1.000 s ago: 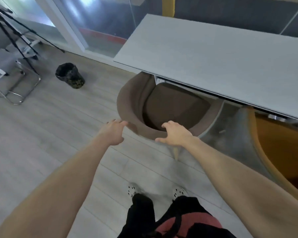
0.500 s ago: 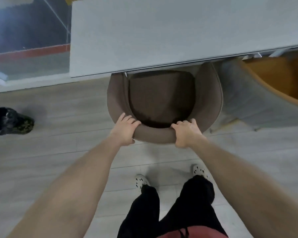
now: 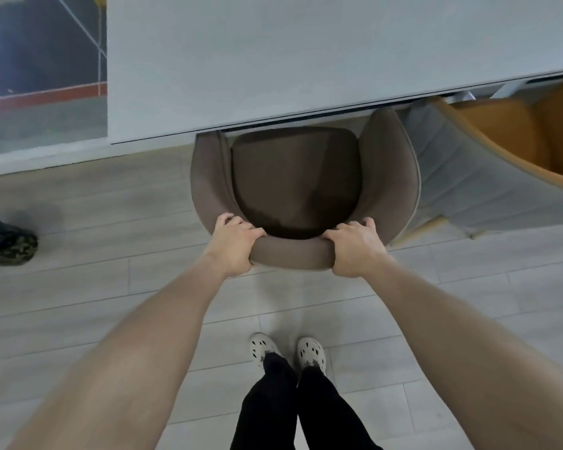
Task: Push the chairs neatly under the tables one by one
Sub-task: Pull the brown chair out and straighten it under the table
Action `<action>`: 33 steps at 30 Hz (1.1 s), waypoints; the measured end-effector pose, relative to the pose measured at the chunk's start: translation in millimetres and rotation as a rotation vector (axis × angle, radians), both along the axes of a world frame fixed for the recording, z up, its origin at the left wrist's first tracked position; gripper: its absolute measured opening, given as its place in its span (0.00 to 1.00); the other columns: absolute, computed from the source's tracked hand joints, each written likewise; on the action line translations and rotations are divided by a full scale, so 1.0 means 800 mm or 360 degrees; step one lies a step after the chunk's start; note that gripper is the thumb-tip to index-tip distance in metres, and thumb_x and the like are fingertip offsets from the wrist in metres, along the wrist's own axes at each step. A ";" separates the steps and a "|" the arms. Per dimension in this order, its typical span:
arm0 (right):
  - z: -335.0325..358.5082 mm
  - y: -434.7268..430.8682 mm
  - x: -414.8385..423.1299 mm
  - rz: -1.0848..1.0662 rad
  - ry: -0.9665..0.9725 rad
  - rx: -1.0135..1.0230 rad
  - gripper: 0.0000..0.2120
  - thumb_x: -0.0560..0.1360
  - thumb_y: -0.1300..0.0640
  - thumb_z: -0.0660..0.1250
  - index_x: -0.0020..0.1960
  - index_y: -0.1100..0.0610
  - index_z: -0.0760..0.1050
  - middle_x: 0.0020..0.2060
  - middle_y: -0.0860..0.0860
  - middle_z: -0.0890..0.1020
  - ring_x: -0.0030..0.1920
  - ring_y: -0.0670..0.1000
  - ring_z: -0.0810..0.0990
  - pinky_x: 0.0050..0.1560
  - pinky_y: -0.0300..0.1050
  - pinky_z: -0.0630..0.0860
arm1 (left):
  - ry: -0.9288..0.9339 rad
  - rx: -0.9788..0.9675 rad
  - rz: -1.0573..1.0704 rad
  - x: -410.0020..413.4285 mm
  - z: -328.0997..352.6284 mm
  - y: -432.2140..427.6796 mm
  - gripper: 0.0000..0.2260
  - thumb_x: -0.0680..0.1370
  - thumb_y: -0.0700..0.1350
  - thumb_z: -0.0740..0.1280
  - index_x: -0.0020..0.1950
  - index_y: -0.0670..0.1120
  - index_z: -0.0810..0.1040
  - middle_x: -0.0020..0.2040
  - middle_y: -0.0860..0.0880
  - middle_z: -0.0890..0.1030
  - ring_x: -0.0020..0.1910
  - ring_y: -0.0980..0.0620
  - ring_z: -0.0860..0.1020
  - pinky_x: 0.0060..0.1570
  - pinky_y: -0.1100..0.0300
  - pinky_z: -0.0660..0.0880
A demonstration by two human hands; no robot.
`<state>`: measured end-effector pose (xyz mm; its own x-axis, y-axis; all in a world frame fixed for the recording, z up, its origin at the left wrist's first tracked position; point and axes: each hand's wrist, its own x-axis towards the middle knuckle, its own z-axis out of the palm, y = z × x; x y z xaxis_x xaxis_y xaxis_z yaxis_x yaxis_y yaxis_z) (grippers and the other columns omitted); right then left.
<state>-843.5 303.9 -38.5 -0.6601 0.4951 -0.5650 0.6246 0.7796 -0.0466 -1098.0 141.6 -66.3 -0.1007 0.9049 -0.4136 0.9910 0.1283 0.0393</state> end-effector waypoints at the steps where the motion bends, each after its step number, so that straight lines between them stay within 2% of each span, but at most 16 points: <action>1: 0.000 0.001 0.000 -0.0005 0.0020 0.0004 0.25 0.69 0.46 0.70 0.67 0.41 0.79 0.52 0.45 0.82 0.57 0.55 0.80 0.72 0.64 0.67 | 0.0011 -0.0010 0.0004 -0.001 -0.001 0.003 0.28 0.68 0.58 0.73 0.68 0.62 0.78 0.59 0.57 0.84 0.64 0.48 0.77 0.76 0.44 0.60; 3: 0.003 0.002 0.000 -0.0012 0.0048 0.0012 0.23 0.69 0.46 0.70 0.64 0.41 0.80 0.48 0.44 0.83 0.54 0.54 0.81 0.70 0.62 0.67 | 0.0007 -0.0043 0.0024 -0.002 0.001 0.007 0.27 0.69 0.58 0.74 0.69 0.62 0.78 0.58 0.57 0.84 0.64 0.49 0.77 0.76 0.45 0.60; 7: 0.007 -0.009 0.003 -0.0009 -0.0025 -0.0006 0.22 0.71 0.47 0.75 0.65 0.42 0.80 0.47 0.46 0.84 0.53 0.55 0.82 0.69 0.59 0.68 | 0.0003 -0.0082 0.0037 0.007 0.006 -0.004 0.26 0.69 0.56 0.75 0.68 0.60 0.79 0.58 0.55 0.84 0.64 0.48 0.77 0.75 0.45 0.61; 12: -0.002 -0.044 0.027 -0.0015 -0.0010 -0.0008 0.19 0.72 0.50 0.70 0.63 0.41 0.80 0.43 0.44 0.81 0.50 0.54 0.81 0.70 0.60 0.66 | 0.0034 -0.0062 0.0045 0.034 0.000 -0.045 0.25 0.69 0.59 0.73 0.66 0.60 0.79 0.56 0.56 0.84 0.62 0.49 0.77 0.73 0.46 0.62; 16: -0.005 -0.073 0.043 0.0006 -0.0030 -0.0043 0.21 0.73 0.51 0.69 0.65 0.40 0.79 0.47 0.45 0.83 0.54 0.54 0.81 0.73 0.62 0.64 | 0.0041 -0.0061 0.0066 0.053 -0.001 -0.081 0.24 0.70 0.60 0.70 0.66 0.60 0.80 0.55 0.56 0.83 0.62 0.49 0.77 0.74 0.46 0.62; 20: -0.003 -0.087 0.053 0.0050 -0.0050 -0.0055 0.22 0.72 0.51 0.69 0.65 0.40 0.79 0.46 0.45 0.82 0.54 0.54 0.81 0.74 0.61 0.63 | 0.0038 -0.0090 0.0087 0.069 0.002 -0.105 0.25 0.70 0.59 0.70 0.68 0.60 0.79 0.56 0.57 0.83 0.63 0.49 0.77 0.74 0.46 0.61; 25: 0.002 -0.101 0.048 0.0118 -0.0080 -0.0104 0.24 0.70 0.49 0.69 0.66 0.40 0.78 0.45 0.45 0.82 0.53 0.55 0.81 0.69 0.60 0.67 | 0.0016 -0.0126 0.0137 0.070 0.006 -0.129 0.26 0.70 0.58 0.72 0.69 0.60 0.78 0.57 0.56 0.83 0.63 0.49 0.76 0.74 0.46 0.62; 28: 0.001 -0.116 0.053 0.0166 -0.0035 -0.0115 0.23 0.69 0.49 0.70 0.64 0.44 0.78 0.45 0.45 0.81 0.52 0.54 0.81 0.67 0.60 0.68 | 0.0025 -0.0155 0.0106 0.068 0.011 -0.143 0.27 0.69 0.57 0.71 0.69 0.59 0.78 0.58 0.55 0.83 0.63 0.49 0.77 0.74 0.46 0.62; 30: -0.005 -0.117 0.068 0.0200 0.0010 -0.0047 0.22 0.69 0.47 0.72 0.63 0.46 0.77 0.48 0.45 0.82 0.55 0.54 0.81 0.71 0.62 0.66 | 0.0027 -0.0148 0.0115 0.072 0.012 -0.150 0.27 0.70 0.57 0.71 0.69 0.59 0.78 0.58 0.55 0.83 0.64 0.49 0.77 0.75 0.47 0.61; 33: -0.018 -0.118 0.099 0.0220 0.0086 0.0103 0.27 0.68 0.43 0.74 0.66 0.46 0.78 0.57 0.47 0.84 0.65 0.56 0.79 0.81 0.68 0.57 | 0.0007 -0.0156 0.0136 0.085 0.012 -0.166 0.27 0.70 0.57 0.71 0.70 0.59 0.78 0.59 0.55 0.83 0.64 0.49 0.77 0.74 0.47 0.62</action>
